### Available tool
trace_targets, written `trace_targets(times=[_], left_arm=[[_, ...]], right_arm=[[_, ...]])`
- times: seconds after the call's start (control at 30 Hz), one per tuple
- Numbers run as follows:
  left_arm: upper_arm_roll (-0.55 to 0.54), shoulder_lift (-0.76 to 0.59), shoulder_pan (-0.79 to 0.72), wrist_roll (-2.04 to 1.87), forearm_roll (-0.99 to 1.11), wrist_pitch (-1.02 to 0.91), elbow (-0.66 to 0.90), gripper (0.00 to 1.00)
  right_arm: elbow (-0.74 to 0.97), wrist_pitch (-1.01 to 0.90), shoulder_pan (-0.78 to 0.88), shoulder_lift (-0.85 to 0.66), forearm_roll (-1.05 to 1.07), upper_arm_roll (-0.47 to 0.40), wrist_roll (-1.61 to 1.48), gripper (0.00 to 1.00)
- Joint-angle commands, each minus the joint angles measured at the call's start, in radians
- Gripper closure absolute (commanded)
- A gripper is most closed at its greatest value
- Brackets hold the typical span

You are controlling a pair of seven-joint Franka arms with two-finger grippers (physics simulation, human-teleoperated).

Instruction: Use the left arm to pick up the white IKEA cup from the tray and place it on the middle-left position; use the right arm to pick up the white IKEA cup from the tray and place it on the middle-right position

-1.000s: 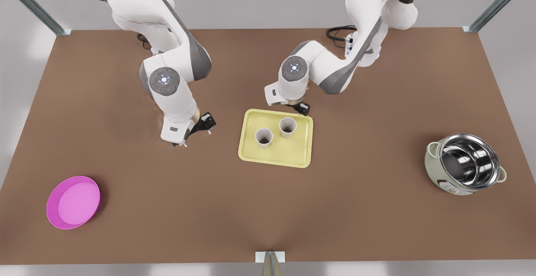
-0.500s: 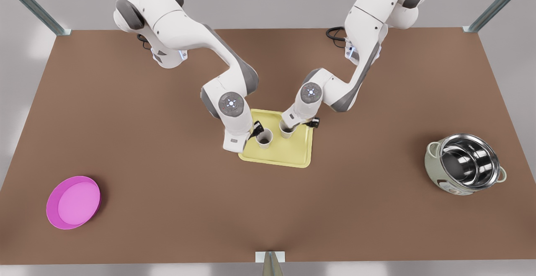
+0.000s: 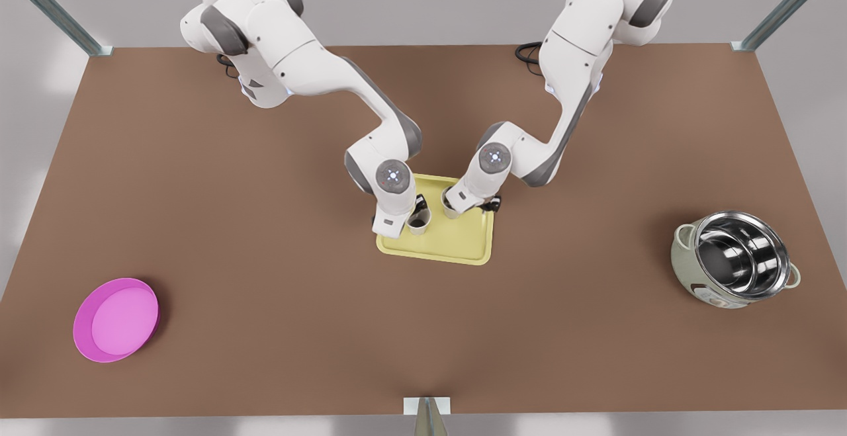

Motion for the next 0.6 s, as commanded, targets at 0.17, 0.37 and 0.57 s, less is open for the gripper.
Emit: trace_targets(times=[0.17, 0.37, 0.57], left_arm=[[0.000, 0.009, -0.005, -0.078, 0.004, 0.048, 0.033, 0.59], [0.000, -0.014, -0.005, -0.107, 0.004, 0.043, 0.036, 0.74], [0.302, -0.140, 0.015, 0.393, -0.005, -0.132, 0.048, 0.74]], right_arm=[[-0.010, 0.086, 0.021, 0.035, 0.001, 0.000, 0.105, 0.00], [-0.036, 0.103, 0.035, 0.036, 0.001, 0.000, 0.105, 0.06], [-0.036, 0.097, 0.033, 0.038, 0.001, -0.002, 0.103, 0.72]])
